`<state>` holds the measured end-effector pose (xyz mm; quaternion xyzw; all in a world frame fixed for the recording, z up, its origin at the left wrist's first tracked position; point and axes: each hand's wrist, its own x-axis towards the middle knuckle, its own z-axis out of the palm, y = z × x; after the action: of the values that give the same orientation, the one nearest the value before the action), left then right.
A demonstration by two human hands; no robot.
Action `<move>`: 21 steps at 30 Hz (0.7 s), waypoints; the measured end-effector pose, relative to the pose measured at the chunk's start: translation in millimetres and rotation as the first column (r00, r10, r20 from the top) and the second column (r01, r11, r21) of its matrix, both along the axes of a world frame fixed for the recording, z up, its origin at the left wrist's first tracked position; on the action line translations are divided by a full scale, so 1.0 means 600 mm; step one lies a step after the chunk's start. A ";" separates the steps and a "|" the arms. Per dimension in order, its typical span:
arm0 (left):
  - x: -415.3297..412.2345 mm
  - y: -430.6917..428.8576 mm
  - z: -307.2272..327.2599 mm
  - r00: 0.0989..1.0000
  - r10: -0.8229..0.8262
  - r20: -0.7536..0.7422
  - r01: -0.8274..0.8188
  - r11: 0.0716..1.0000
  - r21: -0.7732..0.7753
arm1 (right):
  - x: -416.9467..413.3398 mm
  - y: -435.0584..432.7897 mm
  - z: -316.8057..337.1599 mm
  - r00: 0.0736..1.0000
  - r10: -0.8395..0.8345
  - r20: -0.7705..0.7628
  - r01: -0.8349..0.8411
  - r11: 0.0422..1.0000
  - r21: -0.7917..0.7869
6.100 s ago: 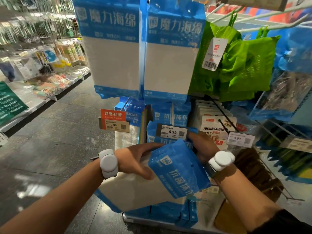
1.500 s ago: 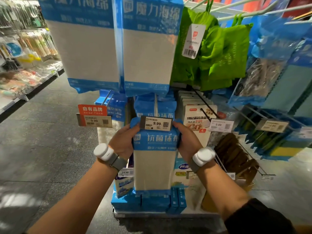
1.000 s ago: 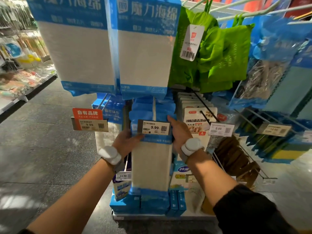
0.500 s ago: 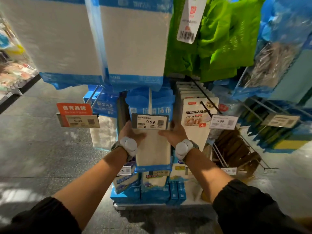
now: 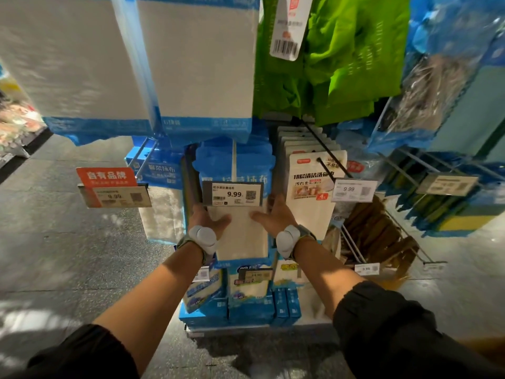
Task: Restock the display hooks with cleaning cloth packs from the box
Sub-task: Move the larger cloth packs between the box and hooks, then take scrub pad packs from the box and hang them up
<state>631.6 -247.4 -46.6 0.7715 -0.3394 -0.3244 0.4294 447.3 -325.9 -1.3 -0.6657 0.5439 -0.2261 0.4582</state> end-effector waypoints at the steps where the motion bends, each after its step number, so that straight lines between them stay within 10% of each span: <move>1: -0.001 0.003 0.001 0.999 0.031 0.022 -0.031 0.999 -0.010 | -0.004 0.007 0.010 1.000 -0.015 0.004 0.015 1.000 0.022; 12: -0.164 0.052 0.058 0.933 -0.025 -0.359 0.073 0.990 0.121 | -0.095 0.074 0.014 0.975 -0.170 0.140 0.147 0.976 0.162; 21: -0.383 0.044 0.086 0.896 -0.307 -0.319 0.351 0.932 0.087 | -0.288 0.111 0.024 0.883 -0.420 0.208 0.370 0.898 0.240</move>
<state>401.7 -221.1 4.9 0.6732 -0.3718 -0.5292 0.3585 274.5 -259.0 12.9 -0.4581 0.6243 -0.3446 0.5307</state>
